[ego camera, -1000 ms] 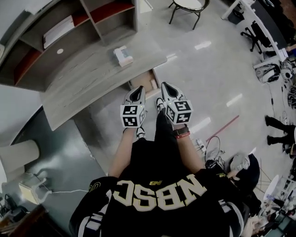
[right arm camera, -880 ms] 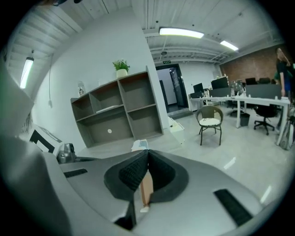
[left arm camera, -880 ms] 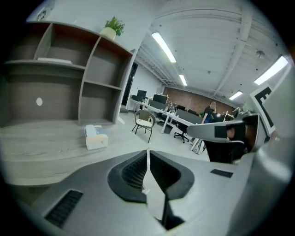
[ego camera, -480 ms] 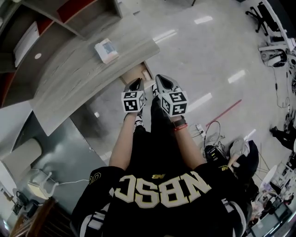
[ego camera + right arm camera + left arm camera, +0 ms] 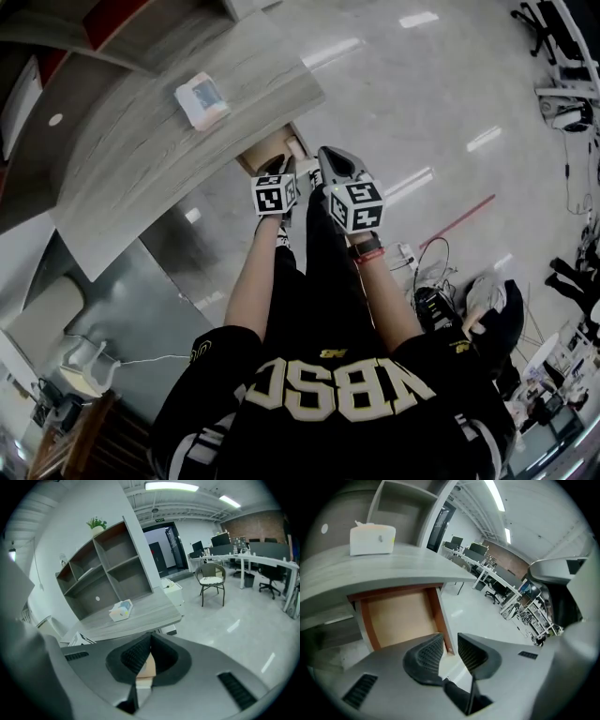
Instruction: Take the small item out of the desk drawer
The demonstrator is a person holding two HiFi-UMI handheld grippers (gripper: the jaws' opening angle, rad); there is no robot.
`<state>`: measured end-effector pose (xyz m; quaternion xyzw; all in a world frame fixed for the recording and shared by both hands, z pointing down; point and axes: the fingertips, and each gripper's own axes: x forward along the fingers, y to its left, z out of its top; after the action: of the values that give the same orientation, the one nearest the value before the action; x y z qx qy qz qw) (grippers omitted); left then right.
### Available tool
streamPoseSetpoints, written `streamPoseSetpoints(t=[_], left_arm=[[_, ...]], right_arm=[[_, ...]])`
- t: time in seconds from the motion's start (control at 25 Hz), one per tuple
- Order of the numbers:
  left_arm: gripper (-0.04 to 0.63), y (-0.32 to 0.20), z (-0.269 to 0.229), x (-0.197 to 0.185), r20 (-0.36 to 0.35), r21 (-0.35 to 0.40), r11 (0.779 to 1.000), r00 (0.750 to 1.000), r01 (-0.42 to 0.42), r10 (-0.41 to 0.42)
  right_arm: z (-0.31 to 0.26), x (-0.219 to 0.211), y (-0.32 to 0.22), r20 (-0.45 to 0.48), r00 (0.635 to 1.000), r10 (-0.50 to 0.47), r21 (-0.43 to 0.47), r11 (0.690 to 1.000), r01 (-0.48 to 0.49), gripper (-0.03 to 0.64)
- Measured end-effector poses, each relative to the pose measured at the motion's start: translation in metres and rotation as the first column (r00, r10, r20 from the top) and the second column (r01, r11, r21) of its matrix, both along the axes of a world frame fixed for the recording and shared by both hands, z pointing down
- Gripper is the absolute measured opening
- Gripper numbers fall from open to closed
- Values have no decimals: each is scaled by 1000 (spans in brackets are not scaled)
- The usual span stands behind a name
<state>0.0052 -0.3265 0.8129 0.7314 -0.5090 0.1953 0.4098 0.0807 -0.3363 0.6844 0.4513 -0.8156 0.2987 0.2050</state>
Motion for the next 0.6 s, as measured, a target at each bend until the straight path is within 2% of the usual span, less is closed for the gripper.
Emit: streamPoseSetpoints(t=[0.32,0.6], left_arm=[[165,-9,64,9,5,-81,997,1000,-4,4],[173,-13,106,13,24,-141,990,1000,-1,5]], right_arm=[[29,15,-6,0,1000,3,-38,999,-3,9],[51,27,-10,-12,1000,2,-64,998,-3,9]])
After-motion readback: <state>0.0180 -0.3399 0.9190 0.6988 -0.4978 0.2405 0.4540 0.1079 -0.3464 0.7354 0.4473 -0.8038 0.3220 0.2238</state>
